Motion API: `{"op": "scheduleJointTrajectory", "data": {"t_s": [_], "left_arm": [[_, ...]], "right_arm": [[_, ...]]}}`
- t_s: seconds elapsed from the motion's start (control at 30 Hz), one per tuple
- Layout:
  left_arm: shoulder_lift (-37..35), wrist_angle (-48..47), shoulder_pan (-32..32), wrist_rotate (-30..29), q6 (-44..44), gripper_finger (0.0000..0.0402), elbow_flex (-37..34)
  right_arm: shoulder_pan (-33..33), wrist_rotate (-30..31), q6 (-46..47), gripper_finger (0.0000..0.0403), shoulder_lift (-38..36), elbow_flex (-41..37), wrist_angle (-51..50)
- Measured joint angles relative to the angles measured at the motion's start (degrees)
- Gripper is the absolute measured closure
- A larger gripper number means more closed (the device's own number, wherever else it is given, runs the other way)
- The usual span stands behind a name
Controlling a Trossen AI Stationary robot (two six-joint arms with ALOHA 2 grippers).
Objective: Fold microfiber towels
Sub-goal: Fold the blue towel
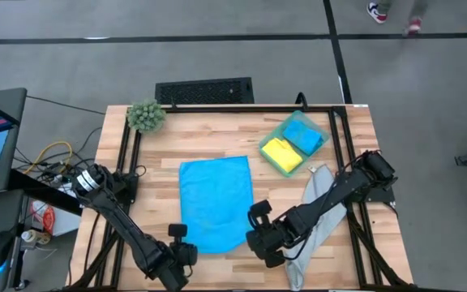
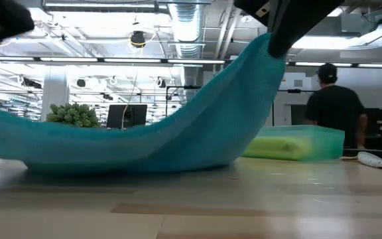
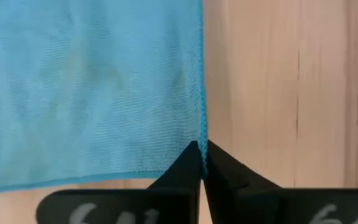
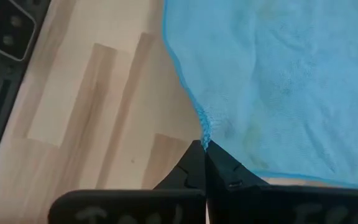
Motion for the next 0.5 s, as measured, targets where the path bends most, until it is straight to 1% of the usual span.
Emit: {"op": "scheduleJointTrajectory", "data": {"t_s": [0.07, 0.17, 0.3, 0.4, 0.5], "left_arm": [[0.0, -4.2, 0.0, -1.9, -1.0, 0.0401, 2.0], [0.0, -13.7, 0.2, -6.2, -3.1, 0.0401, 5.0], [-0.1, -26.0, 0.3, -13.5, -7.3, 0.0401, 7.5], [-0.1, -31.0, 0.9, -17.0, -8.8, 0.0401, 7.4], [-0.1, -32.7, 2.5, -19.2, -7.6, 0.0401, 5.2]], "right_arm": [[0.2, 0.3, 0.1, 0.0395, -0.1, 0.0, -0.6], [0.1, 2.2, -0.2, 0.0395, -1.1, 0.0, -2.1], [-1.8, 5.5, -3.7, 0.0395, -3.0, 0.0, -4.3], [-4.5, 6.1, -7.1, 0.0395, -4.7, 0.0, -4.0], [-8.2, 6.1, -10.3, 0.0395, -5.4, 0.0, -3.8]]}}
